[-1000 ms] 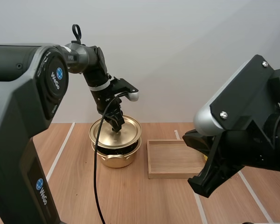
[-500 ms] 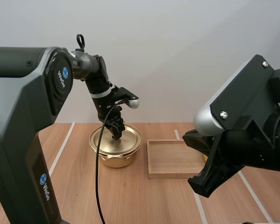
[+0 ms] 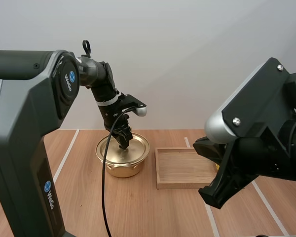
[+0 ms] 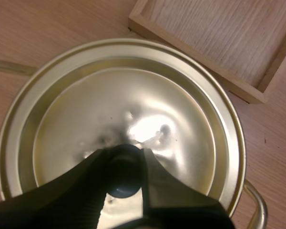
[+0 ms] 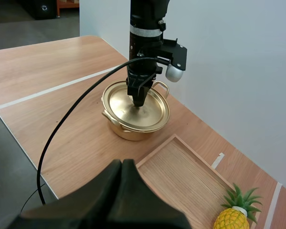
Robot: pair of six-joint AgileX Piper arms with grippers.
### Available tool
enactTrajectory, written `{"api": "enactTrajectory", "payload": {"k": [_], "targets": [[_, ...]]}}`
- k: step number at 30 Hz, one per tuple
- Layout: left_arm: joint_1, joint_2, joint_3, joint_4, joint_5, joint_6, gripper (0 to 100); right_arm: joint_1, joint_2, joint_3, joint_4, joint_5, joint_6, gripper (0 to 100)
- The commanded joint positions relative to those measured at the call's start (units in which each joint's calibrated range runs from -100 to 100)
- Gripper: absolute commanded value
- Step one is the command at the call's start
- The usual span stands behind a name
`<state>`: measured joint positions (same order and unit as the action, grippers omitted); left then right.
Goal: Open the pot, put the grape inside, and close it
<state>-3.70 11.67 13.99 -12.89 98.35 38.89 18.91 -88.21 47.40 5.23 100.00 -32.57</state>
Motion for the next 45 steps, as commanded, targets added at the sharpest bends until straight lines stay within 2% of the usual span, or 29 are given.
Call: {"api": "enactTrajectory", "payload": {"k": [1,4,6,7,9,11,12,18,24,31,36,39,45], "targets": [[-0.21,0.4,0.3,-1.4,1.6,-0.3,0,0.0,-0.3,0.3,-0.4,0.0,0.1,0],[-0.21,0.4,0.3,-1.4,1.6,-0.3,0,0.0,-0.3,0.3,0.0,0.0,0.1,0],[-0.21,0.4,0.3,-1.4,1.6,-0.3,9,0.0,-0.3,0.3,0.0,0.0,0.1,0],[-0.21,0.4,0.3,-1.4,1.6,-0.3,18,0.0,-0.3,0.3,0.0,0.0,0.1,0],[-0.21,0.2,0.2,-1.4,1.6,-0.4,45,0.0,-0.3,0.3,0.0,0.0,0.1,0],[-0.21,-0.6,0.2,-1.7,1.6,-1.5,88,0.0,-0.3,0.3,0.0,0.0,0.1,0],[-0.21,-1.1,0.2,-1.7,1.6,-2.1,100,0.0,-0.3,0.3,0.0,0.0,0.1,0],[-0.21,-7.1,-0.7,-1.8,1.6,-3.5,100,0.0,-0.3,0.3,0.3,0.0,0.1,0],[-0.21,-15.0,-7.1,-1.8,1.6,-6.6,100,0.0,-0.3,0.3,1.4,0.0,0.1,0],[-0.21,-28.0,-12.5,-1.5,1.6,-9.7,100,0.0,-0.3,0.3,1.7,0.0,0.3,0],[-0.13,-37.4,-12.6,-1.0,1.6,-12.8,100,0.0,-0.3,-0.3,1.6,0.0,2.9,0],[0.77,-42.4,-12.6,-0.9,1.6,-14.8,100,-1.0,-0.6,-0.3,0.9,0.0,5.5,0],[3.54,-50.4,-12.6,-0.6,1.6,-16.5,100,-7.0,-4.2,-0.3,-4.0,0.0,6.2,0]]}}
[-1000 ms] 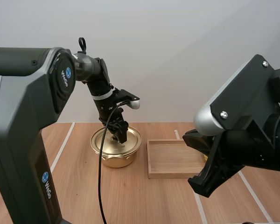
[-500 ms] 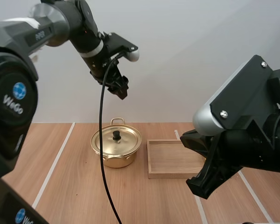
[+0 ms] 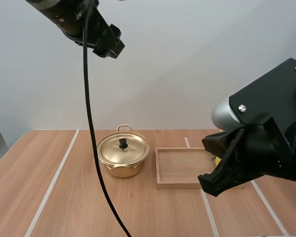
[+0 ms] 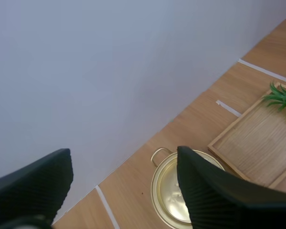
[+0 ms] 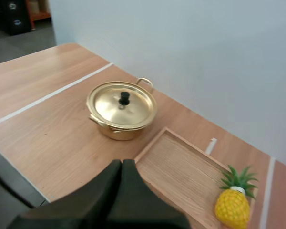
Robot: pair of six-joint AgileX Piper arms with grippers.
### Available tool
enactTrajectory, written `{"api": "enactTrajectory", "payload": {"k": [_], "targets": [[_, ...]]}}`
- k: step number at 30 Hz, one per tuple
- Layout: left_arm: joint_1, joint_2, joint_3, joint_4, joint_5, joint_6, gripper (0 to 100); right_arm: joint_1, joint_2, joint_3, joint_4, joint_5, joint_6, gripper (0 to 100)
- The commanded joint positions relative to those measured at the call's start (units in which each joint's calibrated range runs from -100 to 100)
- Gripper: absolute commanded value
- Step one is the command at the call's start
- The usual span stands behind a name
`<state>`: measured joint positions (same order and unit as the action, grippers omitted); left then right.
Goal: Open the pot, put the grape inside, and close it
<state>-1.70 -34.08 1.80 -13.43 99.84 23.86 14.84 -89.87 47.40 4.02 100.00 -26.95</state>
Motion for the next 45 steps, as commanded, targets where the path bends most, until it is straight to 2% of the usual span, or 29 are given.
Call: {"api": "enactTrajectory", "payload": {"k": [1,5,10,11,13,15,17,21,26,30,35,39,45], "targets": [[1.86,-5.4,-0.4,0.0,0.2,-1.6,100,-3.6,-3.0,-0.3,-3.2,0.0,0.6,0],[3.69,-10.7,-0.3,0.7,0.2,-3.0,100,-8.6,-6.1,-0.3,-6.5,-1.5,3.0,0],[4.07,-15.9,-0.3,1.8,0.2,-5.3,100,-15.3,-8.1,-0.3,-10.5,-5.7,13.1,0],[4.07,-17.1,-0.3,1.8,0.2,-5.4,92,-16.2,-8.1,-0.3,-10.5,-5.7,14.3,0],[4.07,-18.7,-0.1,1.8,0.2,-5.4,64,-17.4,-8.1,-0.3,-10.5,-7.7,16.9,0],[4.07,-20.3,0.8,1.8,0.2,-5.4,27,-17.7,-8.1,-0.3,-10.5,-11.5,17.7,0],[4.07,-21.9,3.2,1.6,0.2,-5.4,0,-17.7,-8.1,-0.3,-10.5,-15.1,17.7,0],[4.07,-25.6,11.0,0.4,-0.7,-6.8,0,-17.7,-8.1,0.4,-10.4,-20.1,18.0,0],[4.07,-32.3,24.6,0.5,-19.6,-11.9,0,-17.7,-8.1,3.2,-10.3,-26.1,20.3,0],[4.07,-37.2,34.4,0.5,-32.3,-16.9,0,-17.6,-8.1,9.8,-11.4,-36.6,20.2,0],[4.07,-41.8,44.6,0.5,-41.0,-23.9,0,-17.5,-8.1,17.8,-12.9,-52.8,20.2,0],[4.14,-42.9,50.7,0.5,-48.5,-26.0,0,-17.5,-8.1,22.1,-12.8,-62.8,20.2,0],[6.33,-42.9,57.0,1.1,-60.2,-29.0,0,-15.4,-10.1,26.4,-12.8,-71.9,20.2,0]]}}
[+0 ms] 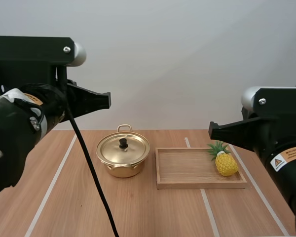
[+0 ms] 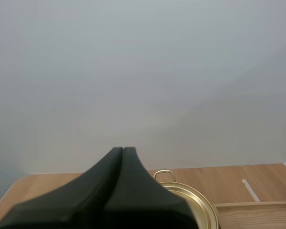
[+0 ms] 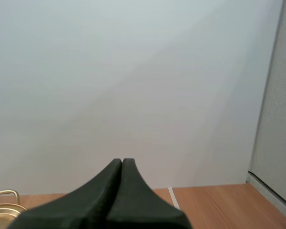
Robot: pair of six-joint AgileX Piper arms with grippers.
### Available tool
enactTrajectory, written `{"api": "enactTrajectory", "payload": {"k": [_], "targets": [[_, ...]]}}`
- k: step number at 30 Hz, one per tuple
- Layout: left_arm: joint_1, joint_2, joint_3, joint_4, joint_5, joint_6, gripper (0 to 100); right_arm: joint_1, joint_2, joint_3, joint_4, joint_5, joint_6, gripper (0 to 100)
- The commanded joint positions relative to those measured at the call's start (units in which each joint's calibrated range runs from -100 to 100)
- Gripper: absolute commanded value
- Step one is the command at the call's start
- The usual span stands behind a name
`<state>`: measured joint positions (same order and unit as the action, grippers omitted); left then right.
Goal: Open the pot, put the grape inside, and close it
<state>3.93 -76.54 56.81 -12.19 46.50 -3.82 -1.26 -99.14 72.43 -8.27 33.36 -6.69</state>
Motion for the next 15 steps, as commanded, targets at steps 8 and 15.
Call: {"api": "enactTrajectory", "payload": {"k": [8,15], "targets": [[1.09,-0.6,9.6,2.1,-18.5,-1.1,0,1.2,-0.9,2.6,-1.1,-5.7,-0.1,0],[0.94,-3.8,13.5,2.6,-18.5,-1.0,0,0.8,-0.9,2.7,-1.1,-5.7,-0.1,0]]}}
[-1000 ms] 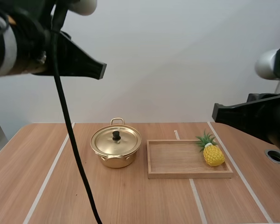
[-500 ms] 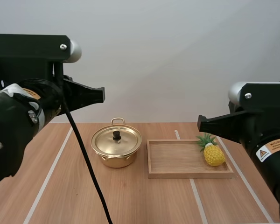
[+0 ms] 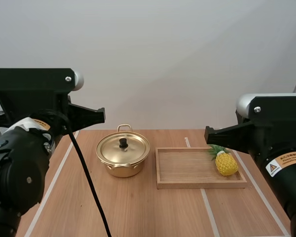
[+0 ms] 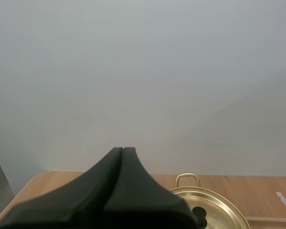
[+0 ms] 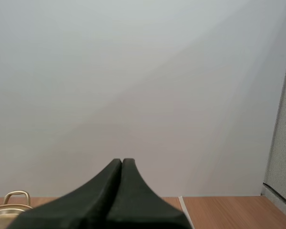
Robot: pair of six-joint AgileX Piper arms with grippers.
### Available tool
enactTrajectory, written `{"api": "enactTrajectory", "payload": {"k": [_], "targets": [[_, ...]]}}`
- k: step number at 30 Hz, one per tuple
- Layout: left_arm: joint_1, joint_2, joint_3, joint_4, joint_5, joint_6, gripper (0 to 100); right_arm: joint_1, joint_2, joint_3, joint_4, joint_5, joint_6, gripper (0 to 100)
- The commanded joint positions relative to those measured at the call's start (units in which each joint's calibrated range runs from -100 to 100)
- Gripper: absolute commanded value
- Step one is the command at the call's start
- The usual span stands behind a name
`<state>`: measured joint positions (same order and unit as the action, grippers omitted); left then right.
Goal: Open the pot, put the grape inside, and close it
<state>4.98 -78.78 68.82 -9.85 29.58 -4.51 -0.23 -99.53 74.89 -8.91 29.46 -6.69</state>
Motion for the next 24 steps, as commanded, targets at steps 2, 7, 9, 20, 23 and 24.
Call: {"api": "enactTrajectory", "payload": {"k": [2,7,9,20,23,24], "targets": [[-0.12,-3.3,2.9,0.3,-1.6,-0.3,0,-0.6,-0.5,0.2,-0.5,-1.8,-0.1,0],[-1.12,-9.2,5.9,1.2,-1.6,-0.2,0,-1.0,-0.5,0.2,-0.5,-1.8,-0.1,0],[-1.56,-11.2,6.9,3.2,-1.6,1.3,0,-1.0,-0.5,0.2,-0.5,-1.8,-0.1,0],[-1.70,-11.9,18.5,5.6,-15.4,-2.9,0,-1.0,-0.5,0.2,-0.4,-1.6,-0.1,0],[-1.70,-11.9,20.5,5.6,-20.7,-2.5,0,-1.0,-0.5,0.2,0.2,-1.6,-0.1,0],[-1.70,-11.9,20.5,5.6,-20.7,-2.4,0,-1.0,-0.5,0.2,0.6,-1.6,-0.1,0]]}}
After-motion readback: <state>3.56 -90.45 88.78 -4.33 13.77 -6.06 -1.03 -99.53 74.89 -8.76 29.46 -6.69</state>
